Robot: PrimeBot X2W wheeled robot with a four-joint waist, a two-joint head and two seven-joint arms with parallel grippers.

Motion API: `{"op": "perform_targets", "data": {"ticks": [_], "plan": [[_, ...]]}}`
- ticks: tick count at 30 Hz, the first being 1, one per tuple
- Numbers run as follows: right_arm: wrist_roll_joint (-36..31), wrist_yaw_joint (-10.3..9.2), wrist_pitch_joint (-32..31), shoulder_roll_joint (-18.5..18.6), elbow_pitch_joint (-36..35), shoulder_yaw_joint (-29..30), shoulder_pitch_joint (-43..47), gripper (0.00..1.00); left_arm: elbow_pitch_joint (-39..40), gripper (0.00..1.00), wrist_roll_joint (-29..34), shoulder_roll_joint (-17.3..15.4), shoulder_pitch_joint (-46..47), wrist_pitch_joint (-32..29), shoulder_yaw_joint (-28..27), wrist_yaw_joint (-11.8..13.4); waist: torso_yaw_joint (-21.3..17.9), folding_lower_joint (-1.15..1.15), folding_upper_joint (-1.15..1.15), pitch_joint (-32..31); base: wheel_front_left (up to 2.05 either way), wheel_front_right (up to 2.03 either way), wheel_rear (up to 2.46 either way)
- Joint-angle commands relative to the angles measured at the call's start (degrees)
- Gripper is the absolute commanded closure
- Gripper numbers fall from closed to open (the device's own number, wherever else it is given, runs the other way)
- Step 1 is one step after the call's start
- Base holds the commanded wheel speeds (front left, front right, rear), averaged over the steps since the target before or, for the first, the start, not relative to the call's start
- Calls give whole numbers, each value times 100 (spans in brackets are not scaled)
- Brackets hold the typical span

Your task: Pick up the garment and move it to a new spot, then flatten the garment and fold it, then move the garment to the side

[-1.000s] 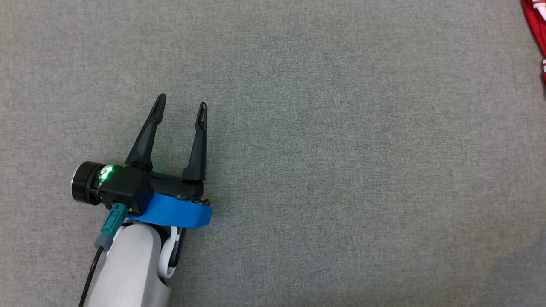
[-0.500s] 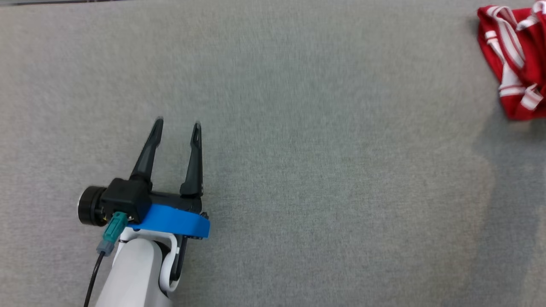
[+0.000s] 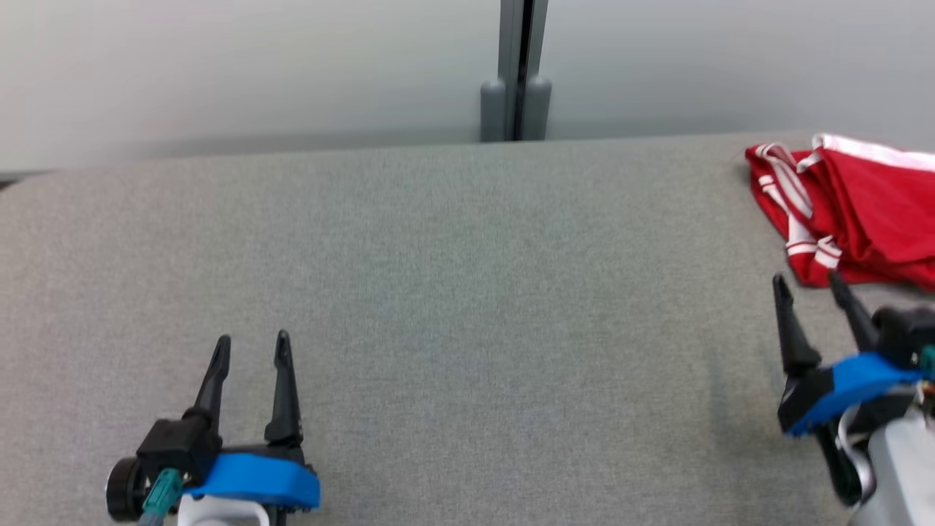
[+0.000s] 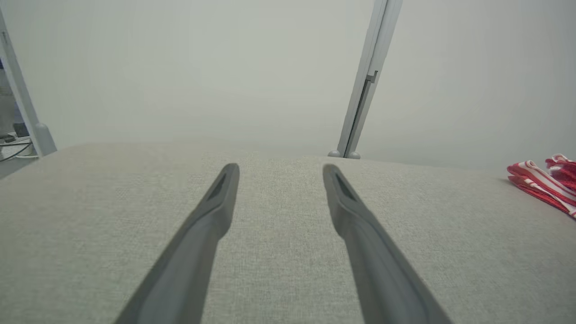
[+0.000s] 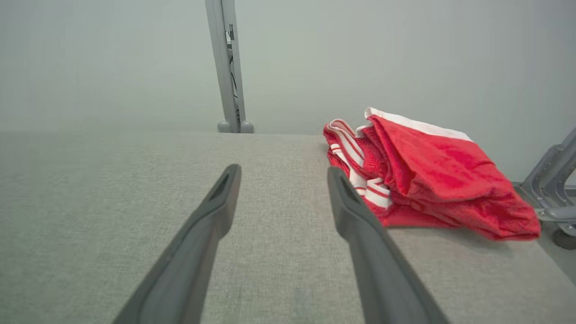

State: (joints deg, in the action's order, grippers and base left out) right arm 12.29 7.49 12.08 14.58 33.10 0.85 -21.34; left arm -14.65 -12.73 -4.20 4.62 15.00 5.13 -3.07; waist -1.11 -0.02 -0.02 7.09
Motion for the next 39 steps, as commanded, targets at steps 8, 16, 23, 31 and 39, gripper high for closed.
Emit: {"op": "perform_targets", "data": {"ticks": [8, 16, 23, 31, 39], "plan": [[43, 2, -536, -570, -1560, 296, 1467, 0, 43, 0, 75, 13, -542, 22, -178, -28, -43, 2, 2, -588, 0, 0, 0], [-90, 1, -846, -832, -2282, 461, 2002, 0, -27, 0, 96, 31, -844, 22, -219, -71, -73, 2, 2, -779, 0, 0, 0], [-170, 2, -928, -943, -2516, 594, 2140, 0, -98, 0, 103, 56, -824, 22, -200, -91, -45, 2, 2, -808, 0, 0, 0], [-178, 1, -949, -1030, -2505, 549, 2185, 0, -203, 0, 122, 72, -733, 22, -179, -145, 4, 2, 2, -835, 0, 0, 0], [-165, 2, -912, -1085, -2452, 531, 2206, 0, -310, 0, 109, 44, -704, 22, -198, -186, -1, 2, 2, -839, 0, 0, 0]]}}
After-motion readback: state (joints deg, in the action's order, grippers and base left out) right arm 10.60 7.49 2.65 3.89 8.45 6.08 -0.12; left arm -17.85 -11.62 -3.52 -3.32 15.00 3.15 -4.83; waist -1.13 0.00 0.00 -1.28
